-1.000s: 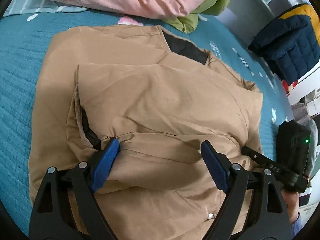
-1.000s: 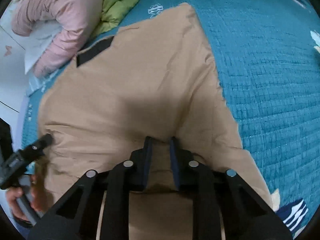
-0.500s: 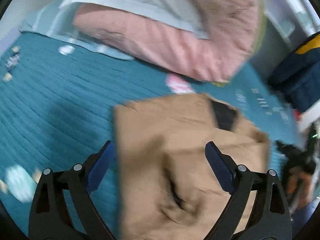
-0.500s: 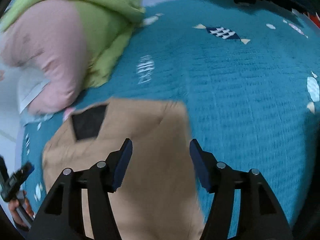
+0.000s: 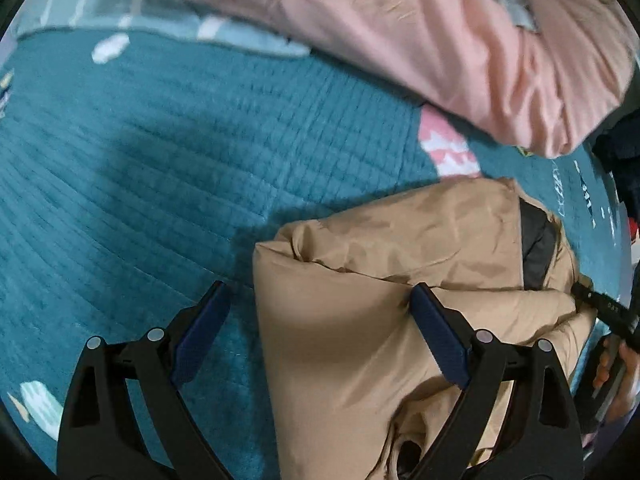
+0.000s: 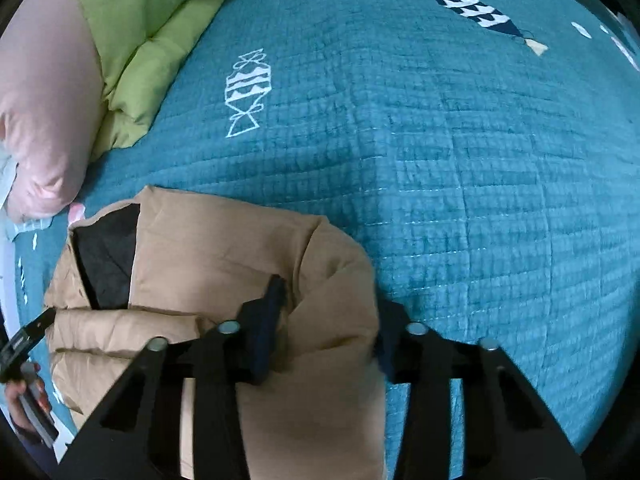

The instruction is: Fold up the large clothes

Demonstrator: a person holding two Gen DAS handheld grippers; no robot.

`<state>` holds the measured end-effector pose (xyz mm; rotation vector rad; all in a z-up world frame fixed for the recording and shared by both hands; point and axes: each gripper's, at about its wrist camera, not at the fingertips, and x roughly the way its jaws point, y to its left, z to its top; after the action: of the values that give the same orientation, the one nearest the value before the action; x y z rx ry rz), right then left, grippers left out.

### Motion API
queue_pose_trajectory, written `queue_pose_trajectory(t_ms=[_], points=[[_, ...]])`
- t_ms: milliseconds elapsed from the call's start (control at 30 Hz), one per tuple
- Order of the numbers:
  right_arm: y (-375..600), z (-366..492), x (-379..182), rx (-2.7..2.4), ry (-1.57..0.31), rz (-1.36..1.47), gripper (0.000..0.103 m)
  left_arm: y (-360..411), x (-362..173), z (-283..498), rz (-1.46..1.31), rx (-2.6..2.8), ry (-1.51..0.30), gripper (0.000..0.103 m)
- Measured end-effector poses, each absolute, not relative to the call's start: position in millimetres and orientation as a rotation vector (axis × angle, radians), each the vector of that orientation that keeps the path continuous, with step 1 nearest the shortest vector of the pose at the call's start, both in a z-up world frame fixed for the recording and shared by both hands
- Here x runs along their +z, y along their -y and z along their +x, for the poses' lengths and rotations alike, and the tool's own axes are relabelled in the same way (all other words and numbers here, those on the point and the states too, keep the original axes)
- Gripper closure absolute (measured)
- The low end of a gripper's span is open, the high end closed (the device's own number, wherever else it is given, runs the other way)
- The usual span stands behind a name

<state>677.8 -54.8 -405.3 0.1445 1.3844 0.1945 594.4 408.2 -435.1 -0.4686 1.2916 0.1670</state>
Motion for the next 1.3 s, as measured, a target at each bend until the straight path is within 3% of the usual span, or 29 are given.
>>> queue_pose_trajectory(t_ms=[67,133,233,300,567,867,1100,1300], points=[[58.0,678.6,-406.4,0.214,-1.387,0.147,0.08,-410.9,-438.0,595.3,-0.485,0.166,-1.286,0.016],[59.3,677.4,-403.5,0.233,-1.377,0.152,0.086,-407.2,-434.7,595.7,-0.465,0.141,-1.278,0.049],[59.3,670.5,-395.2,0.248,-1.344,0.121,0.088,-397.4,-422.9,595.6,-0.408,0.12,-1.262,0.075],[58.7,666.9,-387.9,0.258,-1.312,0.125,0.089,-390.1,-410.1,591.9,-0.368,0.107,-1.226,0.08],[65.8,634.7,-324.1,0.322,-1.155,0.169,0.09,-389.4,-337.6,550.8,-0.419,0.018,-1.059,0.085],[89.1,552.8,-253.5,0.399,-0.983,0.25,0.09,-337.3,-255.1,444.9,-0.381,-0.103,-0.859,0.085],[120.0,457.5,-227.0,0.439,-0.953,0.219,0.09,-304.0,-242.5,355.6,-0.34,-0.116,-0.868,0.085],[141.7,378.7,-239.3,0.453,-0.994,0.187,0.089,-276.0,-273.3,272.4,-0.375,-0.149,-0.925,0.085]])
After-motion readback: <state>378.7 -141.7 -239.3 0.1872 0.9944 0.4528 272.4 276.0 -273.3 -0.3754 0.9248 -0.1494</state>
